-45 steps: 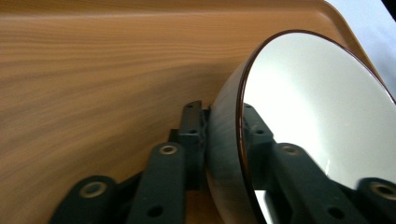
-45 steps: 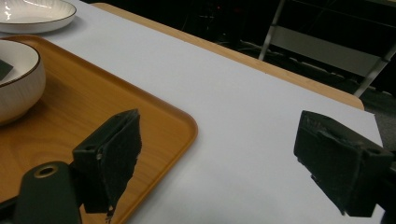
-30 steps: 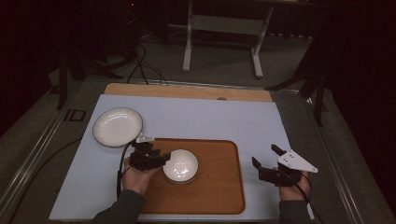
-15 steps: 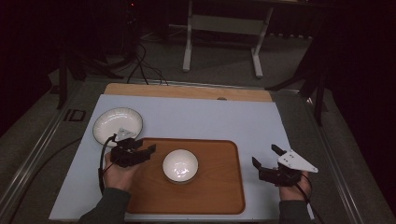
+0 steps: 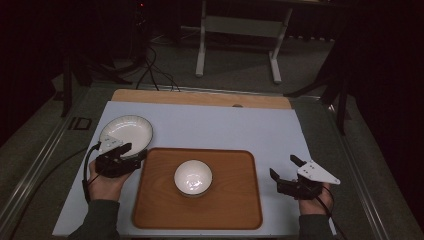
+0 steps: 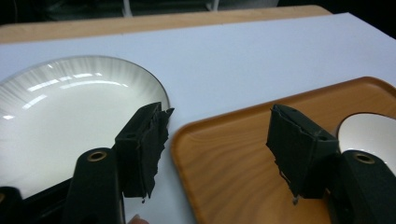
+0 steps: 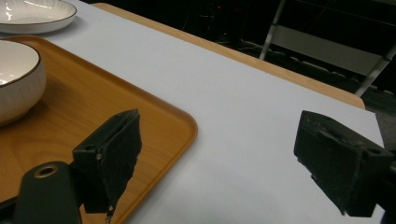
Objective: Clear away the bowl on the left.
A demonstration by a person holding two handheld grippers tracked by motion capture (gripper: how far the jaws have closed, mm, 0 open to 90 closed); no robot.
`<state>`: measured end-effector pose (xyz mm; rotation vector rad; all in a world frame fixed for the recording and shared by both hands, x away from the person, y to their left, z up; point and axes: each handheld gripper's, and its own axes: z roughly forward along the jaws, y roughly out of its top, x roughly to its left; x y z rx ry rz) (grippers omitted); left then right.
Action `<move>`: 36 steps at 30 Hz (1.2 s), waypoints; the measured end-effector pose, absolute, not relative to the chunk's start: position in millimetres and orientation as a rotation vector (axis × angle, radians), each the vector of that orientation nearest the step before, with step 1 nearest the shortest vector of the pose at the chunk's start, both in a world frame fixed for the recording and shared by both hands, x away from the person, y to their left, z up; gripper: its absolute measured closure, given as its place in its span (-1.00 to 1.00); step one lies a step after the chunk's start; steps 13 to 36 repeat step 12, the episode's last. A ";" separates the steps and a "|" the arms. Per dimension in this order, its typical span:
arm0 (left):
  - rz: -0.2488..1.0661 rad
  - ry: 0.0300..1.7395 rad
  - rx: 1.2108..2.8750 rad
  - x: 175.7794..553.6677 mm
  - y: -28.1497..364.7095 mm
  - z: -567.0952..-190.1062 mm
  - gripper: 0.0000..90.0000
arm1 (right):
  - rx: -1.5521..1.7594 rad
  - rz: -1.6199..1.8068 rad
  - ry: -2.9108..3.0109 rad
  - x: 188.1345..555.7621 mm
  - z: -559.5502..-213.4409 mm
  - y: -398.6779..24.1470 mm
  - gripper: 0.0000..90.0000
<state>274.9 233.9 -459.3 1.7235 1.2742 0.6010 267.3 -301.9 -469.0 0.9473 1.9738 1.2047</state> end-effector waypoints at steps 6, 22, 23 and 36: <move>0.646 1.283 1.708 270.7 251.9 -464.9 -0.24 | 0.950 1.207 1.971 267.4 -469.0 -302.4 -0.68; 0.693 1.303 1.698 265.7 261.0 -464.6 -0.24 | 0.956 1.209 1.970 267.6 -469.1 -303.1 -0.68; 0.693 1.303 1.698 265.7 261.0 -464.6 -0.24 | 0.956 1.209 1.970 267.6 -469.1 -303.1 -0.68; 0.693 1.303 1.698 265.7 261.0 -464.6 -0.24 | 0.956 1.209 1.970 267.6 -469.1 -303.1 -0.68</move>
